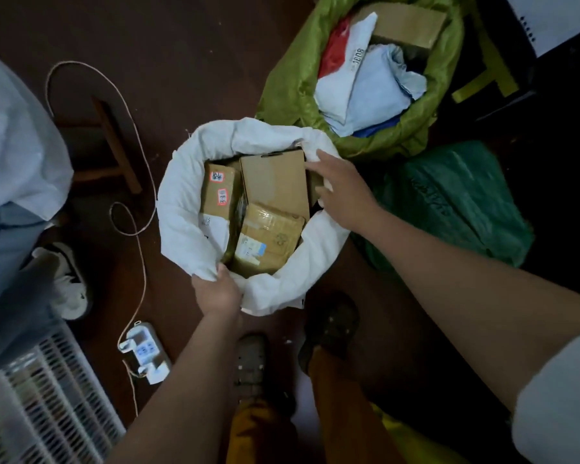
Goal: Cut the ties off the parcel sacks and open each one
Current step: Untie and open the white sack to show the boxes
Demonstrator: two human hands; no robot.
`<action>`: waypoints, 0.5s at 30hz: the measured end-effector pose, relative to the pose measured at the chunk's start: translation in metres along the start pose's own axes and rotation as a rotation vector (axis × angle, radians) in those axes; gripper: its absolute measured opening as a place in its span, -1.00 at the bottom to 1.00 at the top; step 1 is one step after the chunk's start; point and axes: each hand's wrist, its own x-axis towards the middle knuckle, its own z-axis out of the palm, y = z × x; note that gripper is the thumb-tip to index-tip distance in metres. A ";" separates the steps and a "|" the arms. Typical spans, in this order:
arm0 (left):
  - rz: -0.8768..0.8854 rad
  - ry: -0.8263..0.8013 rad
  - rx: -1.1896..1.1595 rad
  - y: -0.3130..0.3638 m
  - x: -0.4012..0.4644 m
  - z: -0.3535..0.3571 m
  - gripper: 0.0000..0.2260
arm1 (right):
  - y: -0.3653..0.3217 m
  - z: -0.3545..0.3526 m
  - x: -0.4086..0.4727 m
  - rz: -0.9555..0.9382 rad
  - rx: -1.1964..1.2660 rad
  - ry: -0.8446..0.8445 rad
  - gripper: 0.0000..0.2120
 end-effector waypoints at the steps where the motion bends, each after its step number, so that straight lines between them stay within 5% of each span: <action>1: -0.017 0.005 0.009 -0.001 0.000 0.001 -0.48 | 0.002 0.004 -0.007 0.016 -0.034 -0.005 -0.52; 4: -0.046 0.080 0.118 0.003 -0.009 0.002 -0.23 | 0.004 0.015 -0.025 0.036 -0.056 0.019 -0.53; 7: 0.292 0.221 0.512 0.005 -0.021 0.002 -0.13 | 0.002 0.020 -0.034 0.056 0.051 0.092 -0.53; 10: 0.702 0.175 0.692 0.008 -0.033 0.009 -0.19 | 0.004 0.017 -0.047 0.135 0.168 0.182 -0.54; 15: 0.917 -0.056 0.835 0.027 -0.058 0.028 -0.21 | 0.023 0.001 -0.095 0.414 0.432 0.412 -0.54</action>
